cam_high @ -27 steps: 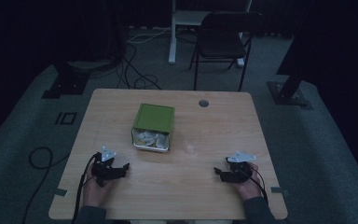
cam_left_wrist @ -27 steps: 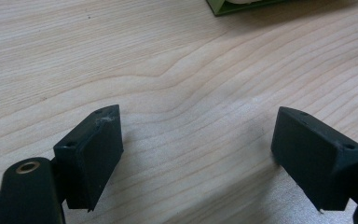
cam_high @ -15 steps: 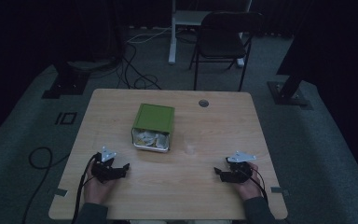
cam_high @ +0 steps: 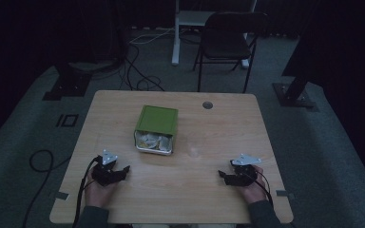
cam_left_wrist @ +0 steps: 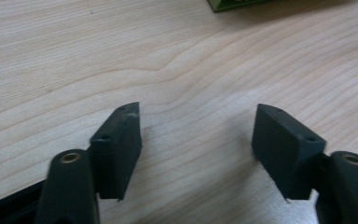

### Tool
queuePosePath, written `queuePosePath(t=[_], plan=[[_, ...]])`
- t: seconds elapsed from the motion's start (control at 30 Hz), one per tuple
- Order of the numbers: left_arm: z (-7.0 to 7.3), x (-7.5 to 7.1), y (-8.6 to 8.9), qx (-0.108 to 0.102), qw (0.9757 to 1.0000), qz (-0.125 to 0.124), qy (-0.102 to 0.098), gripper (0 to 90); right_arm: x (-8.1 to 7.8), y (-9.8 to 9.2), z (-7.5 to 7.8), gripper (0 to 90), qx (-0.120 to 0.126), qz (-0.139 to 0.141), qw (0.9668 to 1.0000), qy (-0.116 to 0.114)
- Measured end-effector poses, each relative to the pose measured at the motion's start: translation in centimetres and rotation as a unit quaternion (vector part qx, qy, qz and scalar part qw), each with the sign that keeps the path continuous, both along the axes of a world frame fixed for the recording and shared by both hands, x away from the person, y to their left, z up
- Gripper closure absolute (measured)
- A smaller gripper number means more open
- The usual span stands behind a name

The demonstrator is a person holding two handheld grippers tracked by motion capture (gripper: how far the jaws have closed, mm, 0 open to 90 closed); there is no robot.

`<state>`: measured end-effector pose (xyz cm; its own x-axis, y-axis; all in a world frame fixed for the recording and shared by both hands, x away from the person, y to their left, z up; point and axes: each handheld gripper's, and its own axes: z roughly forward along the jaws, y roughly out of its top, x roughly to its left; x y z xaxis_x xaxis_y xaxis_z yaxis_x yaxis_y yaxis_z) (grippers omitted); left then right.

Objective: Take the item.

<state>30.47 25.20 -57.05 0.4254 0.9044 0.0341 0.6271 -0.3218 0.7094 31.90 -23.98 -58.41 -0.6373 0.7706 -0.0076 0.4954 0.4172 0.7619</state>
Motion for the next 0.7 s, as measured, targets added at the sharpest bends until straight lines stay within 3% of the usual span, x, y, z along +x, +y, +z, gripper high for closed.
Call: queuePosePath(t=[0.13, 0.43, 0.7], plan=[[0.3, -0.1, -0.4, 0.005, 0.9999, -0.005, 0.01, 37.0, 0.0, 0.0, 0.0, 28.4, 0.0, 0.0, 1.0, 0.0], [1.8, -0.9, -0.9, -0.018, 0.9996, -0.018, -0.012, 39.7, 0.0, 0.0, 0.0, 28.4, 0.0, 0.0, 1.0, 0.0], [2.8, -1.3, -1.4, -0.035, 0.9987, -0.032, -0.02, 39.7, 0.0, 0.0, 0.0, 28.4, 0.0, 0.0, 1.0, 0.0]])
